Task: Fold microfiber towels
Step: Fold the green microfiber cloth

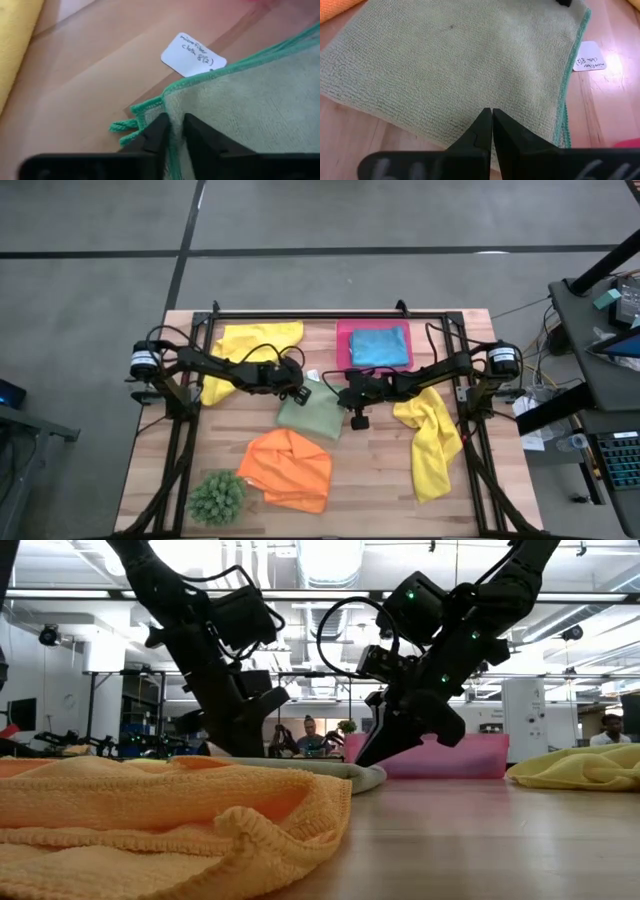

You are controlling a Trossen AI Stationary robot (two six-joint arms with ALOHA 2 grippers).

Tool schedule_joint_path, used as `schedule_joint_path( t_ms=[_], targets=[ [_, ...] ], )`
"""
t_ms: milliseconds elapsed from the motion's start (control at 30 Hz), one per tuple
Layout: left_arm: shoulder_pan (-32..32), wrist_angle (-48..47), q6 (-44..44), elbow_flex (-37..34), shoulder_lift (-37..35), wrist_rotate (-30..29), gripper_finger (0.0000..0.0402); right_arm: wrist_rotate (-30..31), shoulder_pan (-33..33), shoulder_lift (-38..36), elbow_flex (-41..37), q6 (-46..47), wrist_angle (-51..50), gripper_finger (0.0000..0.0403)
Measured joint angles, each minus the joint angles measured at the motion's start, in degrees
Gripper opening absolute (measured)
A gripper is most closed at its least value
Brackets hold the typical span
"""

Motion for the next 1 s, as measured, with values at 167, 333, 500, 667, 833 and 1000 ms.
schedule_joint_path(
  t_ms=[167,333,500,667,833,1000],
  targets=[
    [-0.22,-0.93,0.55,0.57,-0.27,-0.36,0.0007,0.0,0.0,-0.01,0.0,0.0,-0.01,0.0009],
    [-0.29,-4.9,1.16,1.29,-2.54,-1.48,0.0002,0.0,0.0,-0.59,0.0,0.05,-0.3,0.0009],
    [-0.29,-7.26,1.39,0.63,-3.96,-3.02,0.0001,0.02,0.0,-1.63,0.0,0.54,-0.55,0.0009],
    [-0.27,-7.45,-0.35,0.39,-2.97,-3.02,0.0001,0.02,0.02,-2.67,0.0,1.01,-1.29,0.0009],
    [-0.29,-8.62,-2.98,0.27,-2.1,-3.02,0.0,0.02,0.02,-4.28,0.0,1.37,-2.8,0.0009],
    [-0.25,-8.66,-3.0,0.24,-2.3,-2.86,0.0014,0.02,0.02,-5.93,0.0,2.3,-4.52,0.0009]
  ],
)
